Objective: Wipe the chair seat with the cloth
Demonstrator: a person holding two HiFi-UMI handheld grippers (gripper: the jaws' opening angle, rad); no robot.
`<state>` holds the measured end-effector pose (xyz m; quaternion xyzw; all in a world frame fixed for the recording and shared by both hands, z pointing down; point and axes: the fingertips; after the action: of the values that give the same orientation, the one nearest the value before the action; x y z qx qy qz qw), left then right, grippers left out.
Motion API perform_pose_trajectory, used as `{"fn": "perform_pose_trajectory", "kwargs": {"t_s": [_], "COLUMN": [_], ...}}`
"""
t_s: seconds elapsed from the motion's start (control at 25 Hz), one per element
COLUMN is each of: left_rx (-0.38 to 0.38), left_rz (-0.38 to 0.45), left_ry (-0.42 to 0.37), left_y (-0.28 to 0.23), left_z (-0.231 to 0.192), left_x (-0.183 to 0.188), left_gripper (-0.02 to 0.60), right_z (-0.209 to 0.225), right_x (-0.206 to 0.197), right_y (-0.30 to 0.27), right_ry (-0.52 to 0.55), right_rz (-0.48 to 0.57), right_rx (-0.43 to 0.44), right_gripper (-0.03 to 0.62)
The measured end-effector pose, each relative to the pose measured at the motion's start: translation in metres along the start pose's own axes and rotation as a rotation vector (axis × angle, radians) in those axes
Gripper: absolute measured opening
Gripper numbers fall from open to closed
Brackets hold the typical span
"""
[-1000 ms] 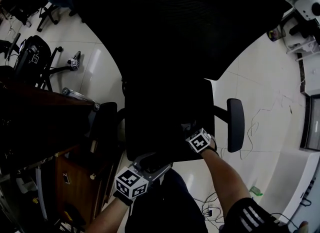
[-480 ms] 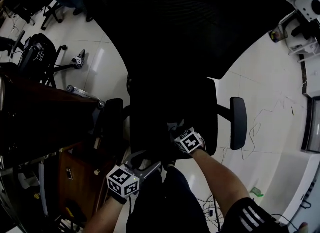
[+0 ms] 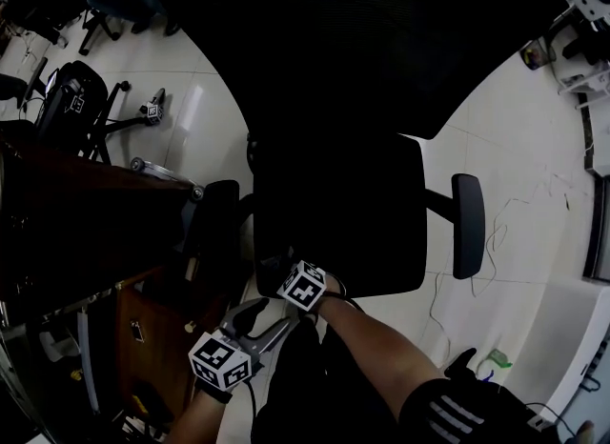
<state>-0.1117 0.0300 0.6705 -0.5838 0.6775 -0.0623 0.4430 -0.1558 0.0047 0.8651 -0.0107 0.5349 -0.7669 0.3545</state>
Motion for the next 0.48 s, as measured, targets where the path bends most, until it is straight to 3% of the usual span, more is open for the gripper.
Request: {"fn": "perform_pose_trajectory", "kwargs": {"t_s": [0.2,0.32,0.48], "left_rx": [-0.014,-0.042,-0.075], "left_rz": [-0.024,-0.047,-0.071], "left_ry": [0.002,-0.015,-0.046], "left_y": [-0.013,-0.028,-0.049], "left_z": [0.001,0.012,0.026], "left_x": [-0.006,-0.004,0.006], "left_gripper": [0.272,0.272,0.272], "right_z": [0.007,0.025,0.059], "right_x": [-0.028,-0.073,-0.14], "right_y": [0.003,0.019,0.054], "right_ry": [0.005,-0.012,-0.117], "right_rz": [-0.02,-0.083,-0.128], "right_rx": [-0.007,-0.052,-0.103], "right_gripper": [0.04,0.04,0.04]}}
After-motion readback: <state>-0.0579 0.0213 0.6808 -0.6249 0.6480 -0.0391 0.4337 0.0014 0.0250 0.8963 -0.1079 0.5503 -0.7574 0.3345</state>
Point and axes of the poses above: the fingertips, and each gripper's own axes: y backward along the fingers, z to its right, x out of its top, and after that the axes turned 7 degrees about -z, right-handed
